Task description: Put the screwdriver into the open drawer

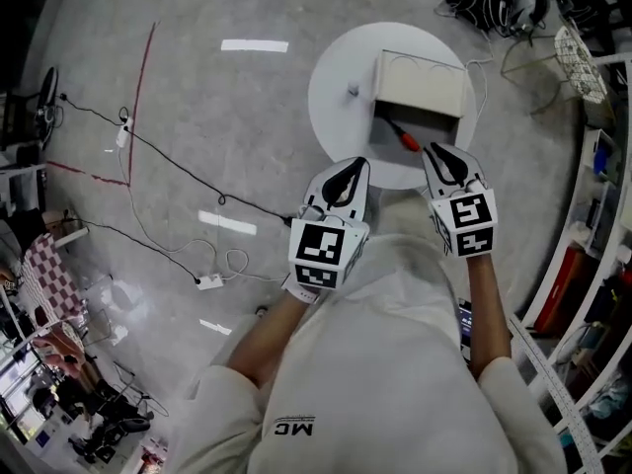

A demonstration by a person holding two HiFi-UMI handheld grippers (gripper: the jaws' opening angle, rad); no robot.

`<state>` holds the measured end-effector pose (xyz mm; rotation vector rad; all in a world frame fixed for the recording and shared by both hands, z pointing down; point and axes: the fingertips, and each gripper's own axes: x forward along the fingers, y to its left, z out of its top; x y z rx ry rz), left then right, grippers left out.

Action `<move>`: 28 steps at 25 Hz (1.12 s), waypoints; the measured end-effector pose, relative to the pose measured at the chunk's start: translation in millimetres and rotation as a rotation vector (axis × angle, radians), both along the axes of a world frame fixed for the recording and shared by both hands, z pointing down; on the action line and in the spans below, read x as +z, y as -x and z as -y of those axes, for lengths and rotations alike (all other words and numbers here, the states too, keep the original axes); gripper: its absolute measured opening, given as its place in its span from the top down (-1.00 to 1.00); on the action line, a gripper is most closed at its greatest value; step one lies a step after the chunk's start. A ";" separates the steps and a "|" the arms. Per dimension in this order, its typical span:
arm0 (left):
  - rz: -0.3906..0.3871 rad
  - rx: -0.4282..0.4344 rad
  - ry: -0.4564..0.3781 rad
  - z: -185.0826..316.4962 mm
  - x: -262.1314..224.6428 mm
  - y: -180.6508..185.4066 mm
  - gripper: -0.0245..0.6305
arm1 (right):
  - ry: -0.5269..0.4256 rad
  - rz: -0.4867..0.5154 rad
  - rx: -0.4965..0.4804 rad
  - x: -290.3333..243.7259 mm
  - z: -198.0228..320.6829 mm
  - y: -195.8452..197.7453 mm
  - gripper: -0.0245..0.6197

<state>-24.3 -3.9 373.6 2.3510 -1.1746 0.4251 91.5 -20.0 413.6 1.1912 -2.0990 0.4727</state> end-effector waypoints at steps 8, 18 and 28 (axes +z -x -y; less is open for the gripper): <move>0.021 0.014 -0.103 -12.7 -49.3 11.3 0.89 | -0.155 0.056 0.016 -79.5 -26.9 -5.8 0.58; 0.034 0.021 -0.243 -15.7 -103.8 25.1 0.89 | -0.339 0.104 0.028 -141.6 -51.1 -1.9 0.62; 0.033 0.029 -0.248 -26.2 -101.6 23.7 0.89 | -0.427 0.122 0.104 -158.6 -63.2 -6.4 0.70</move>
